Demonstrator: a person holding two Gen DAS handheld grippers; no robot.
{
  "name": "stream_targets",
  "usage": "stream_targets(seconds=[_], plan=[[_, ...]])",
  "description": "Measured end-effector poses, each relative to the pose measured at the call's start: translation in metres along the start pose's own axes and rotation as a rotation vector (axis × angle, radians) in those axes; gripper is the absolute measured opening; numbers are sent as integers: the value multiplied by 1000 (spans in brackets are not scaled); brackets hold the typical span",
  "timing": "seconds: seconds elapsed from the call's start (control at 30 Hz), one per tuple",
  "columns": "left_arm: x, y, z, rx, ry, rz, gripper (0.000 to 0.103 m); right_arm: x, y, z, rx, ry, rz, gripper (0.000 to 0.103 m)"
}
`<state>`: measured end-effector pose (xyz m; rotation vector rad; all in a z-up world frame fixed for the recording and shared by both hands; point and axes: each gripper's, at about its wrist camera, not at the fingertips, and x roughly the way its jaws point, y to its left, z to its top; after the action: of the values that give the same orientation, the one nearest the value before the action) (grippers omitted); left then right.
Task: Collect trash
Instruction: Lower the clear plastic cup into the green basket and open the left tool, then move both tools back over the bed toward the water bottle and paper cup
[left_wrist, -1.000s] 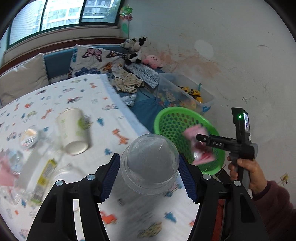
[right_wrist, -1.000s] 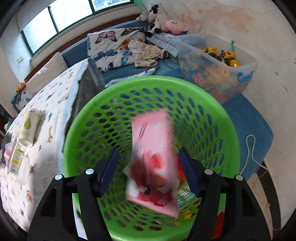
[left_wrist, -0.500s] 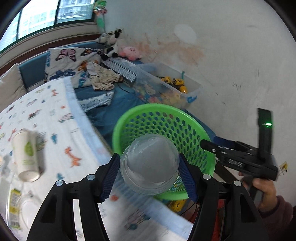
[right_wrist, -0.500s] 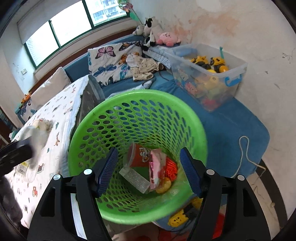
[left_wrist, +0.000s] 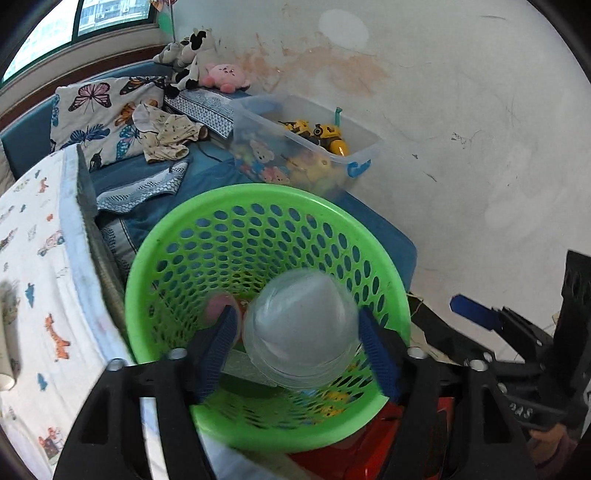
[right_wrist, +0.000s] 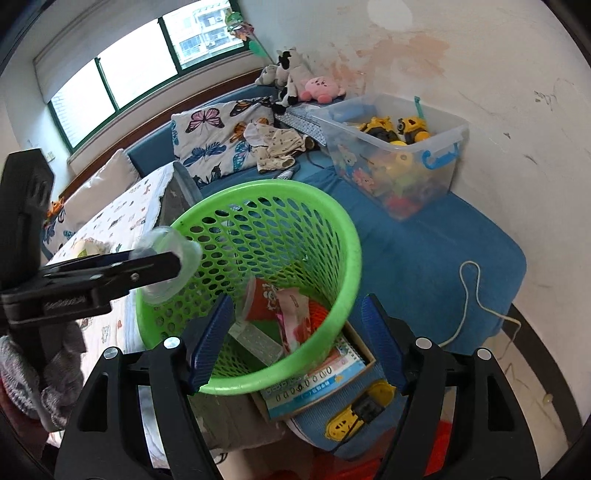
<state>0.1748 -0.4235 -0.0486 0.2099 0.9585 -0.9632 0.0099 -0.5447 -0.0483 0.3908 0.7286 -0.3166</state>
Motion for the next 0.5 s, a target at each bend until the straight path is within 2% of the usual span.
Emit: stream_targets(seconds=[0.17,0.5], plan=[[-7,3,-5,-10,-27,-14,81,-4,-2,-7,3,-1,-3,72],[-68,39,-41,-73,-99,66,80,-7,26,-11,-43,6,52,73]])
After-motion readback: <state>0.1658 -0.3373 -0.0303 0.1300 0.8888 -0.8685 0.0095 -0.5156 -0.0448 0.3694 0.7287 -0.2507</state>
